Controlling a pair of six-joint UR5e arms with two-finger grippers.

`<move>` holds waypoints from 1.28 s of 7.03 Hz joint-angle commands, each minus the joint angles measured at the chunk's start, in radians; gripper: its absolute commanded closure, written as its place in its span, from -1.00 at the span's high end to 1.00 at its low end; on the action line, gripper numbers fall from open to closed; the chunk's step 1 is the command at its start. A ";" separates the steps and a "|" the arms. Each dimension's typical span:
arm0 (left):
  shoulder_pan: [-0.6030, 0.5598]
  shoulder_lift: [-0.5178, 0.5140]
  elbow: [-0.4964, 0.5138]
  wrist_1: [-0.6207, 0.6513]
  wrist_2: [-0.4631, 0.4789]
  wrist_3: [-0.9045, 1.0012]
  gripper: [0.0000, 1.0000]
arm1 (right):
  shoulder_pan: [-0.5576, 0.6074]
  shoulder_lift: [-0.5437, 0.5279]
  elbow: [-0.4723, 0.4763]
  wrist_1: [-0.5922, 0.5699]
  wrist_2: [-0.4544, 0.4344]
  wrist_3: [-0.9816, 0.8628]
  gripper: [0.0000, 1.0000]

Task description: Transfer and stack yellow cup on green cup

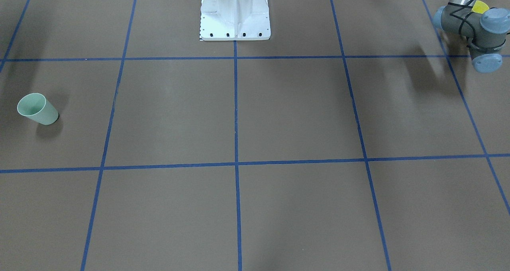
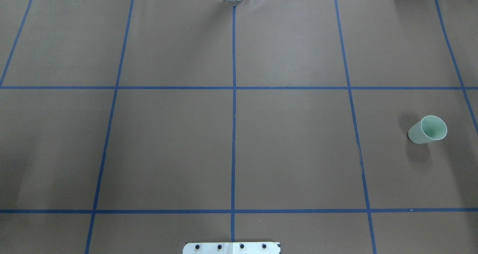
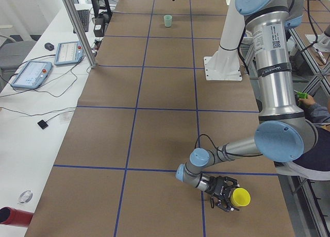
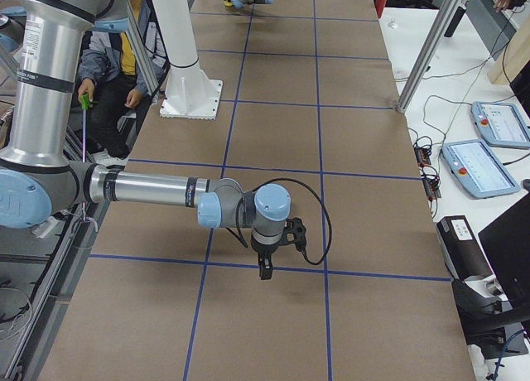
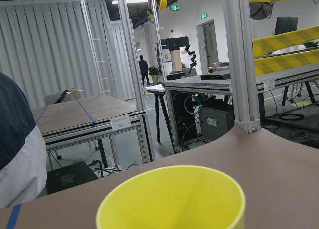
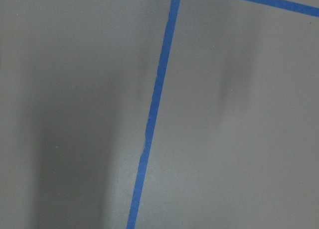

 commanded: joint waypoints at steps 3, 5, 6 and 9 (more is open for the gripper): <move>0.003 0.000 0.026 -0.014 -0.005 0.001 0.15 | -0.007 0.000 0.000 0.000 -0.001 0.001 1.00; 0.005 0.000 0.021 -0.013 -0.005 0.013 -0.14 | -0.009 0.018 -0.003 0.000 -0.003 0.002 1.00; 0.009 0.000 0.017 -0.005 0.000 0.035 -0.15 | -0.009 0.018 -0.003 0.001 -0.003 0.002 1.00; 0.009 0.087 -0.186 0.137 0.053 0.152 -0.24 | -0.009 0.018 -0.005 0.001 -0.004 0.005 1.00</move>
